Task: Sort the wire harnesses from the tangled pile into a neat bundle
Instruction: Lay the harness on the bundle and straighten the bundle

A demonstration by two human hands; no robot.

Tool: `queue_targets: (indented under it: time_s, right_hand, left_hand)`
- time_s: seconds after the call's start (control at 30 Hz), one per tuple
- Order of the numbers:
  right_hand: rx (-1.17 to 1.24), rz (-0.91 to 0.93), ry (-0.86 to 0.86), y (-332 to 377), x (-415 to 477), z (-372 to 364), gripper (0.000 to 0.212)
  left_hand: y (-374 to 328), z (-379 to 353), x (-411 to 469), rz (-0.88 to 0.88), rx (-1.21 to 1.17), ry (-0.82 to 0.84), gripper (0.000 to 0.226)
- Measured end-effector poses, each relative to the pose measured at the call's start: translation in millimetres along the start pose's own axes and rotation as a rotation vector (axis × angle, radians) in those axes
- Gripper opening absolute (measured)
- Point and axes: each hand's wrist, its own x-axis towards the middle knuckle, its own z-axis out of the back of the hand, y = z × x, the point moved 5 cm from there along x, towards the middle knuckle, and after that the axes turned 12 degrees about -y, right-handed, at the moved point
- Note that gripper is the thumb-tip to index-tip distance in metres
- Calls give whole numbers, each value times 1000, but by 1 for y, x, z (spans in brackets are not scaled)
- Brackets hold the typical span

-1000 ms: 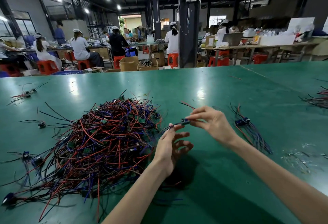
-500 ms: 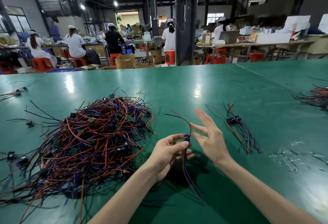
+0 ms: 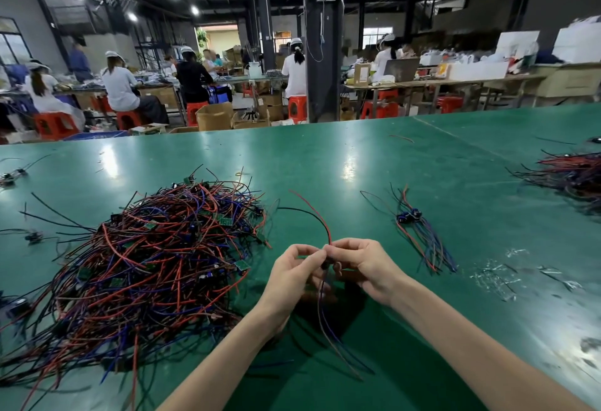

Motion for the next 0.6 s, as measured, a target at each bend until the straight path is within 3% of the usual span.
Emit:
queue_targets:
  time_s: [0.17, 0.43, 0.6]
  right_hand:
    - [28, 3, 12, -2, -1, -3, 8]
    - [98, 48, -167, 9, 13, 19, 5]
    - [156, 87, -243, 20, 18, 31, 10]
  left_hand:
    - [2, -1, 0, 46, -6, 12, 14]
    - [11, -2, 0, 110, 108, 67, 7]
    - [12, -2, -1, 60, 201, 124, 8]
